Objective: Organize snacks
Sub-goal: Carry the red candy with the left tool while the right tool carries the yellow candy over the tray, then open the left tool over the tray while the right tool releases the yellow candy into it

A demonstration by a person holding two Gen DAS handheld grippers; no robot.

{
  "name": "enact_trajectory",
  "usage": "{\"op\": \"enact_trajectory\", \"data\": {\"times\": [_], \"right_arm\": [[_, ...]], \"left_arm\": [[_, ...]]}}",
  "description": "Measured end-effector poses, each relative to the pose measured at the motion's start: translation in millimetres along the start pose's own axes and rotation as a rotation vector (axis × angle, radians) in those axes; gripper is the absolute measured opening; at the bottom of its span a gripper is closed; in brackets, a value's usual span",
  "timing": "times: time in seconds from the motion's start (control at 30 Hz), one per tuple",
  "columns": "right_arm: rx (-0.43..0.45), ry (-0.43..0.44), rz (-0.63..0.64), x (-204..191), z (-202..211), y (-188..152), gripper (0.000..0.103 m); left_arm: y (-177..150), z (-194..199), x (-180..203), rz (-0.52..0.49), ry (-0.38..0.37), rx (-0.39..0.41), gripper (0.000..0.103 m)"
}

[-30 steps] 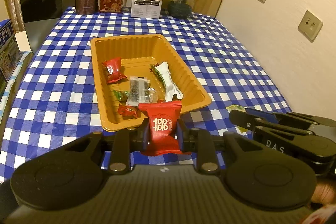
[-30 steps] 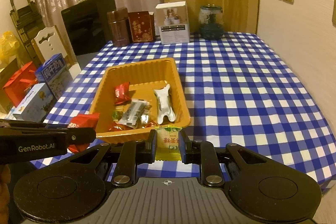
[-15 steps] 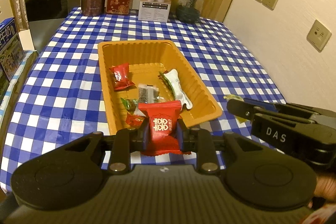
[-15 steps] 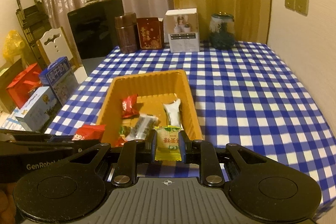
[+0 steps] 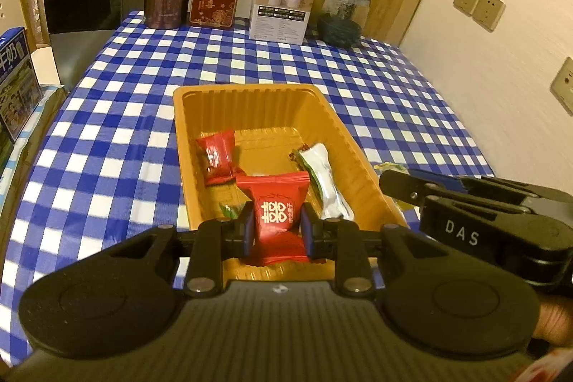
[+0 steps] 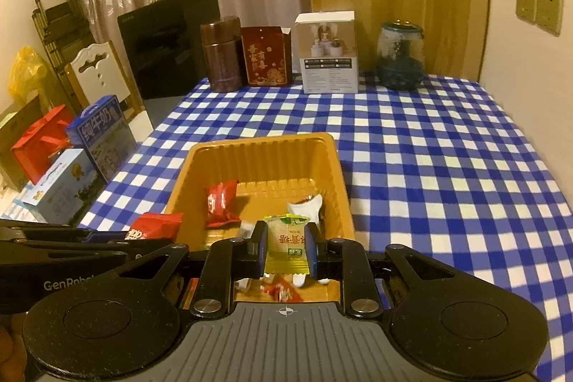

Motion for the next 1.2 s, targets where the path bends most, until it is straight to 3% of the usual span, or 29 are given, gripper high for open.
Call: {"op": "enact_trajectory", "data": {"times": [0.4,0.93,1.03,1.2], "right_arm": [[-0.016,0.021,0.000,8.7,-50.6,10.6,0.022],[-0.024,0.021,-0.030,24.8,-78.2,13.3,0.022],[-0.023,0.025,-0.035,25.7,-80.3,14.3,0.022],[-0.022,0.029,-0.042,24.9,-81.8,15.2,0.022]], "left_arm": [[15.6,-45.4,-9.3,-0.018,0.008,-0.020,0.023],[17.7,-81.3,-12.7,-0.051,0.025,-0.039,0.024],[18.0,-81.5,-15.7,-0.047,0.036,-0.024,0.037],[20.3,-72.8,-21.5,-0.051,0.050,-0.009,0.037]]}}
Point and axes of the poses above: each gripper's, at about its wrist camera, not at the fingertips, and z roughly against the way its jaws point, x to its right, y to its top, the point moved 6 cm from there along -z, roughly the way its jaws point, and after that the axes turned 10 degrees about x, right-handed, at the moved point
